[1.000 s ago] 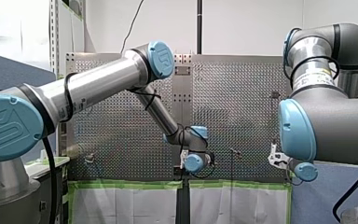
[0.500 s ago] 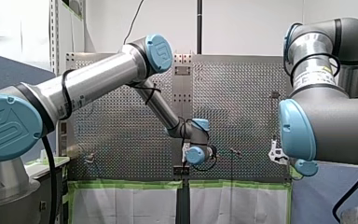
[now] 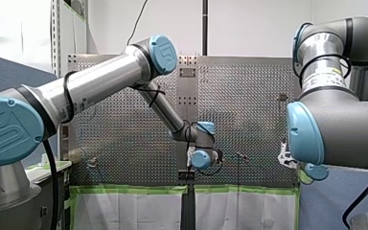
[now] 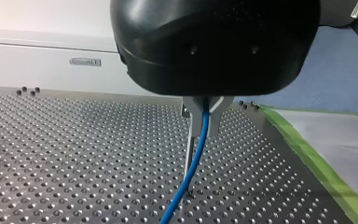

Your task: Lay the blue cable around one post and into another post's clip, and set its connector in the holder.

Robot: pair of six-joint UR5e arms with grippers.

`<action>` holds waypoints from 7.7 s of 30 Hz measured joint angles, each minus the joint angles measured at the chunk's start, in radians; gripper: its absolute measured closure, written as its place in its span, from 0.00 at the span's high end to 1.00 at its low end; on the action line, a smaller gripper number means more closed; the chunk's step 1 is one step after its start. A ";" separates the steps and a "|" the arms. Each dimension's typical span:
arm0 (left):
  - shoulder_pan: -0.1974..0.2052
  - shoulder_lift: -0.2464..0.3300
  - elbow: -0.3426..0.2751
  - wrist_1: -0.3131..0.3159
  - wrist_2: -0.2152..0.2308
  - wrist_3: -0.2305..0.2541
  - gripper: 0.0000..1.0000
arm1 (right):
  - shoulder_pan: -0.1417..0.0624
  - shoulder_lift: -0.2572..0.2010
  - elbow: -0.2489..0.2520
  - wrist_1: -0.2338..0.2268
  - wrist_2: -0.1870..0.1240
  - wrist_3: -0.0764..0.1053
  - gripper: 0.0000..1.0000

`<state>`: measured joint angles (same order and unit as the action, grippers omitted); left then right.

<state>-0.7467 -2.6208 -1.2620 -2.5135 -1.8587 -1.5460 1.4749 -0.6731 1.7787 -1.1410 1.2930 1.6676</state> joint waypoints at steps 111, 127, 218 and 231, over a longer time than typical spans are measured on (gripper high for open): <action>0.037 -0.041 0.003 -0.022 0.091 -0.152 0.00 | -0.009 0.002 -0.026 -0.013 -0.003 0.071 0.00; 0.041 -0.053 0.007 -0.020 0.096 -0.155 0.00 | -0.009 0.002 -0.027 -0.014 -0.006 0.072 0.00; 0.064 -0.090 0.110 -0.057 0.109 -0.133 0.00 | 0.006 0.027 -0.086 0.024 0.000 0.070 0.00; 0.075 -0.091 0.128 -0.072 0.105 -0.134 0.00 | 0.006 0.030 -0.106 0.033 0.004 0.070 0.00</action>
<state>-0.6718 -2.7118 -1.1337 -2.5853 -1.7537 -1.6799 1.4811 -0.6428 1.6731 -1.1080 1.2969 1.7379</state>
